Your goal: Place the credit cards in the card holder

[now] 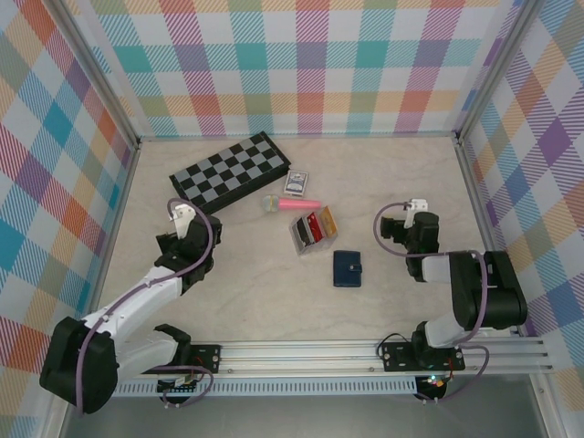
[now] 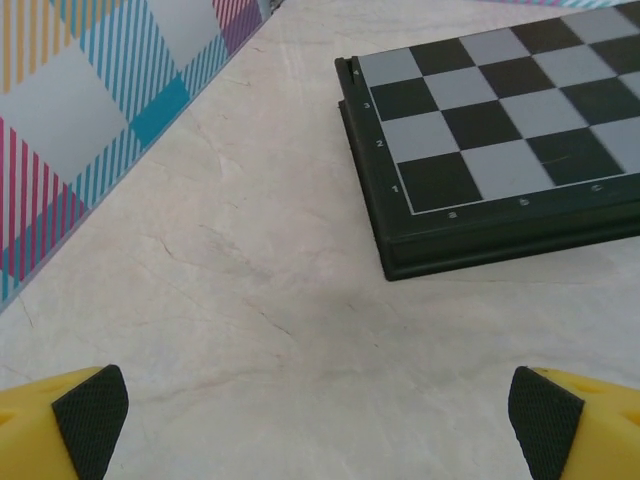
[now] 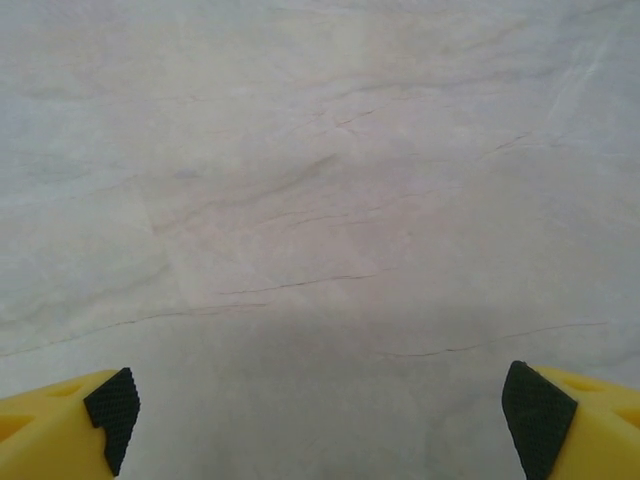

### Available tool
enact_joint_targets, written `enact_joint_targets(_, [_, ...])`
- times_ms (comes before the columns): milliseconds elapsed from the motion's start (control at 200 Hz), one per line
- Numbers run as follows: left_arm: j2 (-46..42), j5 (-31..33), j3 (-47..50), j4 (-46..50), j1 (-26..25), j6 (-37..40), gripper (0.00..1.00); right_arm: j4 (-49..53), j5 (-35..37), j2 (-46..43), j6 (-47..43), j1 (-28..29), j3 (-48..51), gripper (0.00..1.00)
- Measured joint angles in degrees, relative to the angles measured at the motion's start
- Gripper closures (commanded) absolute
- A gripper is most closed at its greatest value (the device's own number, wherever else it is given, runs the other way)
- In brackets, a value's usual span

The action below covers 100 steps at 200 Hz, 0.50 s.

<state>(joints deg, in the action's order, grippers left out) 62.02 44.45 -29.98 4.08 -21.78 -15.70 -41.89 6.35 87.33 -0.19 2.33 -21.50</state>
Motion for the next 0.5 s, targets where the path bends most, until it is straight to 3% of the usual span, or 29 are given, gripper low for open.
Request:
enact_joint_targets(135, [2.75, -2.91, 2.64, -10.36, 2.67, 5.53, 0.0, -1.6, -1.33, 0.07, -0.04, -0.11, -0.46, 0.0])
enact_joint_targets(280, [11.56, -7.63, 5.25, -24.17, 4.74, 10.47, 0.0, -2.49, -1.62, 0.07, 0.0, -0.15, -0.72, 0.0])
enact_joint_targets(500, [19.76, -14.58, 5.51, -36.02, 5.64, 17.57, 0.0, -2.69, -2.12, 0.07, 0.0, -0.15, -0.74, 0.0])
